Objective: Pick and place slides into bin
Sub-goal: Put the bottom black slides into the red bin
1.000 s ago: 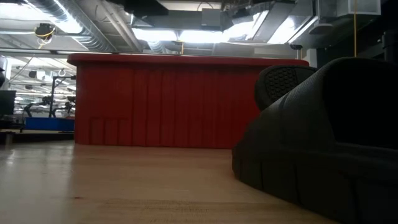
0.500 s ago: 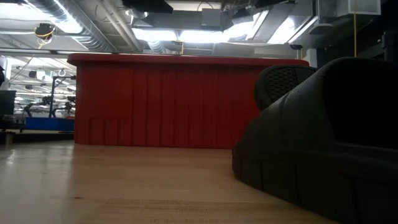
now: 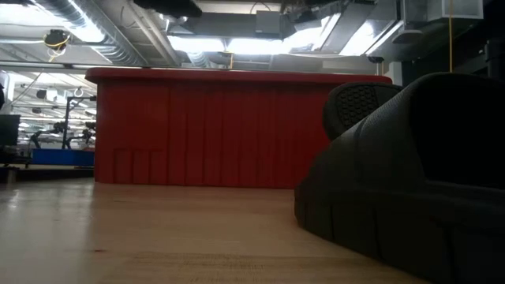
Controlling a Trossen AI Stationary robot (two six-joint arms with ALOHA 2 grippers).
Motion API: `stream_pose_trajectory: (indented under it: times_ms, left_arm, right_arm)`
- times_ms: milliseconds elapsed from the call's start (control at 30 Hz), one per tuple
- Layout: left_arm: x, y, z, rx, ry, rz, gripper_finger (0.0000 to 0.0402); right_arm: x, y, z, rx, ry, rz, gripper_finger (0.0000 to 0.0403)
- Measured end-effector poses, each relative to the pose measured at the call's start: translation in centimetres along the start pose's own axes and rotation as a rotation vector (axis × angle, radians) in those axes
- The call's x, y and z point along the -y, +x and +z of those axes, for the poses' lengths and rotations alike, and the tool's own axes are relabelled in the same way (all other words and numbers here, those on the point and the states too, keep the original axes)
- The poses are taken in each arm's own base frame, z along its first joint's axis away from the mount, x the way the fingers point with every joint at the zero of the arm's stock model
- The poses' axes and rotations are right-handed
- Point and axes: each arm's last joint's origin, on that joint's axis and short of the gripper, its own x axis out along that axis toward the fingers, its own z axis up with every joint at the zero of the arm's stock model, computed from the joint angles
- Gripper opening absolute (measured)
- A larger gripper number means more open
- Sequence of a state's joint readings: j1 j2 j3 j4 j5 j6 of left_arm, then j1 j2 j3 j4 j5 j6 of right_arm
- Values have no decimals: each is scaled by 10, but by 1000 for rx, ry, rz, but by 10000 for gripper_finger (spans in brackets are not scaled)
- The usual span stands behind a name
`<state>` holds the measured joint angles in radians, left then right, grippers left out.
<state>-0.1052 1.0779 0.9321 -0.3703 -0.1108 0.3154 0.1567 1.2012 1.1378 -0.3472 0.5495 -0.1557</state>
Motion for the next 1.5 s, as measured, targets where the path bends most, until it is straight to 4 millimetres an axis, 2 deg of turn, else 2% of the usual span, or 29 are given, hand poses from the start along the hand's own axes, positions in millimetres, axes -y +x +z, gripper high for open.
stream_pose_trajectory:
  times_ms: [167, 433, 667, 867, 1033, 1300, 1500]
  left_arm:
    - [7, -1, 3, 18, -21, -26, 2]
    - [12, -3, 15, 104, -60, 65, 2]
    - [8, -4, 20, 144, -80, 155, 2]
    - [7, -4, 20, 139, -127, 193, 3]
    - [7, -5, 20, 137, -130, 203, 2]
    - [8, -2, 18, 137, -127, 197, 2]
    - [32, 13, -1, 101, -105, 120, 2]
  right_arm:
    - [-24, -21, 6, 24, 83, 117, 1]
    - [-61, -66, 6, -105, 170, 295, 0]
    - [-97, -84, -12, -250, 148, 373, 0]
    - [-121, -99, -10, -344, 112, 392, 0]
    - [-147, -101, -12, -407, 4, 391, 0]
    - [-184, -88, -29, -434, -59, 339, 0]
    - [-229, -77, -58, -458, -188, 299, 0]
